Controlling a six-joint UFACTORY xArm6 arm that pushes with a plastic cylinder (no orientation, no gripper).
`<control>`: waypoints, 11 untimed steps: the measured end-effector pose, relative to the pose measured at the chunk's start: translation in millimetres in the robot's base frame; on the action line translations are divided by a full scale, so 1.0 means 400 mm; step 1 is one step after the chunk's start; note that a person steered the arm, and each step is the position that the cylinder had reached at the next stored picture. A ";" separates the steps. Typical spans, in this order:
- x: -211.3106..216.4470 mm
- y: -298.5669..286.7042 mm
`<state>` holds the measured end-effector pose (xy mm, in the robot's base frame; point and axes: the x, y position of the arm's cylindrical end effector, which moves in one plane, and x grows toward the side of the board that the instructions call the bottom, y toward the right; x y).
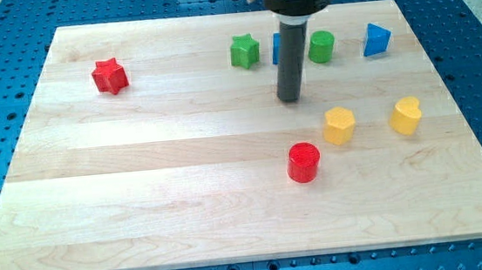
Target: Place the red circle left to the hexagon
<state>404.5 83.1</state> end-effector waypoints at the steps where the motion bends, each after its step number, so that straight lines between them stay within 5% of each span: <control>1: 0.135 -0.026; 3: 0.369 -0.207; 4: 0.408 -0.051; 6: 0.298 -0.086; 9: 0.307 0.020; 11: 0.285 -0.051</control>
